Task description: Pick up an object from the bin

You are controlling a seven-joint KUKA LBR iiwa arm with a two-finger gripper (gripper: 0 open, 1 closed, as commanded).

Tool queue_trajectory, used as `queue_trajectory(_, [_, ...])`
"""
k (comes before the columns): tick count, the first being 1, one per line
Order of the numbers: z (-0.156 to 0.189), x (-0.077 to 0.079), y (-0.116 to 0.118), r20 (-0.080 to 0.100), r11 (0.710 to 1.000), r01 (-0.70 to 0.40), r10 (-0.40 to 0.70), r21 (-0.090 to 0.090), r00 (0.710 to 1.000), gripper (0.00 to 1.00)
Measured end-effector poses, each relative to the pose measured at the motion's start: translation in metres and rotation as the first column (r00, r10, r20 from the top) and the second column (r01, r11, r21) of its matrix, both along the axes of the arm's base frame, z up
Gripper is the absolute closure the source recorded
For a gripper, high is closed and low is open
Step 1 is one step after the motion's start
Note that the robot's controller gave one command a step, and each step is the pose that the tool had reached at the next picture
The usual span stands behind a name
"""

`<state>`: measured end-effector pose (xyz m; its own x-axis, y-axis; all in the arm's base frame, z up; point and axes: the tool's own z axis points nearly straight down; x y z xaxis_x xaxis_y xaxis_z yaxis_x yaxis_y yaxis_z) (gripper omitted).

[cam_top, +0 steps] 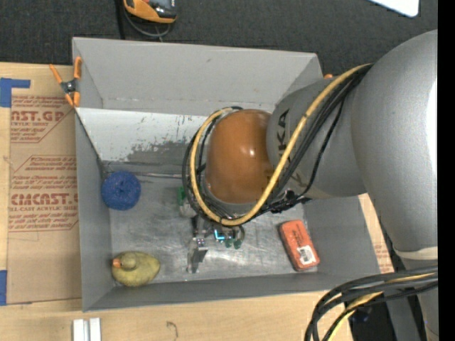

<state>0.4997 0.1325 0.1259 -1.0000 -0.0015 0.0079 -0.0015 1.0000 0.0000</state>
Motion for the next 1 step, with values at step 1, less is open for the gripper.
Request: queue_trajectory(1, [0.0021,0.0006,-0.0001,0.003,1.000,0.000,0.000,0.000,1.000,0.00])
